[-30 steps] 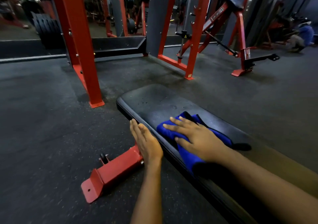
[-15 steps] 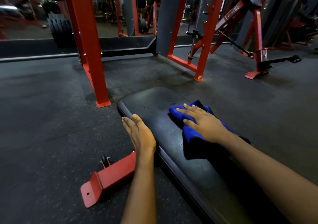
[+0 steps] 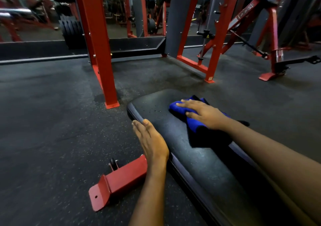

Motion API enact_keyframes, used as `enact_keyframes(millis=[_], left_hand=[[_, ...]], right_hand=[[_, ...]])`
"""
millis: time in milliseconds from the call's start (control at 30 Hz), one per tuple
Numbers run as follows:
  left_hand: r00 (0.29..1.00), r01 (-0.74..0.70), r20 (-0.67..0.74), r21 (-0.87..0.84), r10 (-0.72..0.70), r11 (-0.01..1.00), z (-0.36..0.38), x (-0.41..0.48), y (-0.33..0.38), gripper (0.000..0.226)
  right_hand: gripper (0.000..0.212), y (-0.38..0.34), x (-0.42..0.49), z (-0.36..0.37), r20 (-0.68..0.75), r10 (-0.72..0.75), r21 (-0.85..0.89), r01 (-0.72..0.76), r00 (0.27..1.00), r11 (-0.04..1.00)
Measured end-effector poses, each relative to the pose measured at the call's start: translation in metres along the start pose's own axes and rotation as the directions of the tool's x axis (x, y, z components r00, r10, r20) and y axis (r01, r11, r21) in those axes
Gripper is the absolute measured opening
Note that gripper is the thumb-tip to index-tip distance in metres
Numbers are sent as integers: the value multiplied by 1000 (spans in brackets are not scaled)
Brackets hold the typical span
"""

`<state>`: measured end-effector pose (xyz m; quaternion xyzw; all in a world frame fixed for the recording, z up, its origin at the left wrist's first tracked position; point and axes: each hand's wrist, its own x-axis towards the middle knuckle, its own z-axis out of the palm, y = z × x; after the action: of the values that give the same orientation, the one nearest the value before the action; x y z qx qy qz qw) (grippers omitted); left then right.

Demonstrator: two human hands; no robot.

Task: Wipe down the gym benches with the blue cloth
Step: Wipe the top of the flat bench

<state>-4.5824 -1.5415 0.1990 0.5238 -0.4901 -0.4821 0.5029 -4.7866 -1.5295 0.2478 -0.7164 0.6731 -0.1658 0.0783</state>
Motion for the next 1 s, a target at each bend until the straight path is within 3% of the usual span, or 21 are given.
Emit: enact_keyframes(millis=[100,233,300,367,400,433,500,567,600,667,767,900,1000], left_hand=[[1000,-20,-5,-19,19,1000,1,-2,-1,61],[1000,-14,-18,-16,14,1000,-2,-5,5,60],[999,19,-32,51,-18,999,-8,-2,10,58],[993,0,-114,233,27,972,-15,-4,20,53],[984,-21,-161,339,80,941,-16,-8,28,49],[972,-61,-181,426,151,903,-13,-13,37,45],[941,-226,-82,571,328,789,4,-23,59,45],[930,-346,158,677,331,650,34,-28,76,52],[933,-360,263,713,245,602,47,-29,79,59],[924,-352,377,784,59,512,66,-22,76,75],[912,-368,410,844,-26,390,73,-12,65,81],[905,-409,416,794,89,449,35,-20,55,57],[897,-440,400,756,191,484,-7,-26,25,58]], right_hand=[[47,-16,41,3,-84,239,-128,-248,967,960],[47,-69,45,22,-48,180,-120,-185,982,975],[47,-85,31,22,12,137,45,-137,990,989],[38,-91,15,5,-71,152,316,-122,986,941],[31,-85,7,-6,-199,228,395,-135,953,909],[25,-71,0,-18,-345,353,421,-193,870,886],[26,-33,-23,-41,-463,606,390,-465,646,794],[41,-2,-49,-47,-242,816,263,-774,525,576],[49,9,-59,-42,-103,860,181,-841,499,509],[60,16,-71,-27,33,866,100,-864,499,494],[65,15,-74,-16,-13,864,86,-860,503,503],[62,13,-75,-17,-32,868,64,-866,495,496],[62,18,-73,-13,-63,863,41,-863,501,504]])
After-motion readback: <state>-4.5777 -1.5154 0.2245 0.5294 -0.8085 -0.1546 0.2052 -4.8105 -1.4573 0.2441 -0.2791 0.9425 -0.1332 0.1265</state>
